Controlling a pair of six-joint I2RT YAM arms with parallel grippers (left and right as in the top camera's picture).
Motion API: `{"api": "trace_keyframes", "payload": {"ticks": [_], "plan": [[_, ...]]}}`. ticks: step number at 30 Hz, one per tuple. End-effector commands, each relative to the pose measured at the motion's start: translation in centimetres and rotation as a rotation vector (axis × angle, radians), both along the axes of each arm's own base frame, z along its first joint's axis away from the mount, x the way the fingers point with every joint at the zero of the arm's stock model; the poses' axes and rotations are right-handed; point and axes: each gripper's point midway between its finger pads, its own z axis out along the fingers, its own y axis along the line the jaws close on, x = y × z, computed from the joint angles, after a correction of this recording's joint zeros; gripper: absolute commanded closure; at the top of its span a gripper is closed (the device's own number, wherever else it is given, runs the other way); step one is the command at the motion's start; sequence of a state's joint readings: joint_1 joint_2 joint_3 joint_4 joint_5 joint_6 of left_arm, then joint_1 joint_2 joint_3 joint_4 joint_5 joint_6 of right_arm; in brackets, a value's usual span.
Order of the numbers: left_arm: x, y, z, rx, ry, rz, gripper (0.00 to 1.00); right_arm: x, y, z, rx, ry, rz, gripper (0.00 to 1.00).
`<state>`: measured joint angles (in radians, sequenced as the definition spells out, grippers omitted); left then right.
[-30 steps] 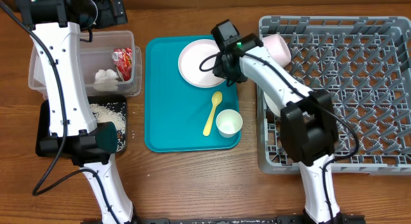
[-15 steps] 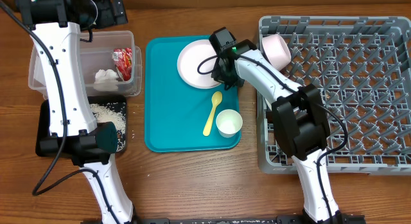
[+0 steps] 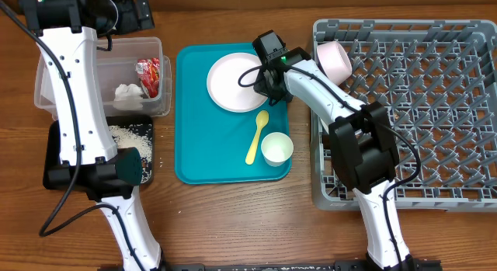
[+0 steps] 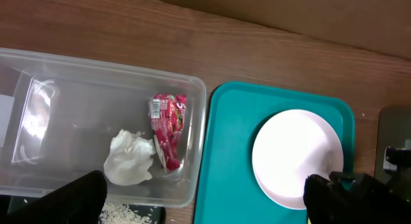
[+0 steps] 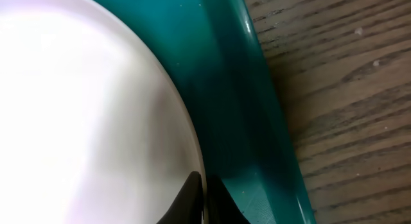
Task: Sort waste into correct bins and load items into the dishwasher
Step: 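Grasp the edge of the white plate with the right gripper, then lift the white plate and carry it to the dish rack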
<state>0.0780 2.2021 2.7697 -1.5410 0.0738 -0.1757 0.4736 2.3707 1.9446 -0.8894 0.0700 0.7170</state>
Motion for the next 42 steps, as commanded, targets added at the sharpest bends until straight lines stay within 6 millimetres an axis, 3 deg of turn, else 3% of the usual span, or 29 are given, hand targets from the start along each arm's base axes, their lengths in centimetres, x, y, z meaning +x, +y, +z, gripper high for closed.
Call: {"api": "trace_keyframes", "payload": {"ticks": [1, 5, 10, 17, 22, 29, 32, 35, 39, 42], "plan": [[-0.3, -0.2, 0.6, 0.019, -0.012, -0.021, 0.00, 1.1, 0.7, 2.0, -0.009, -0.049, 0.093, 0.96], [-0.3, -0.2, 0.6, 0.019, -0.012, -0.021, 0.00, 2.5, 0.8, 7.6, -0.044, -0.148, 0.194, 0.96], [-0.3, -0.2, 0.6, 0.019, -0.012, -0.021, 0.00, 3.5, -2.4, 14.2, -0.213, -0.260, 0.146, 0.96], [-0.3, -0.2, 0.6, 0.019, -0.012, -0.021, 0.00, 1.5, -6.7, 21.3, -0.284, -0.315, 0.075, 0.96], [-0.3, -0.2, 0.6, 0.019, -0.012, -0.021, 0.00, -0.7, -12.1, 27.4, -0.374, -0.393, -0.043, 0.96], [-0.3, -0.2, 0.6, 0.019, -0.012, -0.021, 0.00, -6.0, -22.4, 36.1, -0.662, -0.499, -0.309, 0.96], [-0.3, -0.2, 0.6, 0.019, -0.012, -0.021, 0.00, -7.7, -25.6, 37.1, -0.740, -0.487, -0.416, 0.96], [-0.3, -0.2, 0.6, 0.019, -0.012, -0.021, 0.00, -8.6, -28.8, 36.8, -0.800, -0.447, -0.518, 0.96], [-0.3, -0.2, 0.6, 0.019, -0.012, -0.021, 0.00, -8.7, -31.8, 35.1, -0.912, -0.391, -0.578, 0.96], [-0.3, -0.2, 0.6, 0.019, -0.012, -0.021, 0.00, -8.0, -32.4, 33.0, -0.966, -0.359, -0.570, 0.96]]}}
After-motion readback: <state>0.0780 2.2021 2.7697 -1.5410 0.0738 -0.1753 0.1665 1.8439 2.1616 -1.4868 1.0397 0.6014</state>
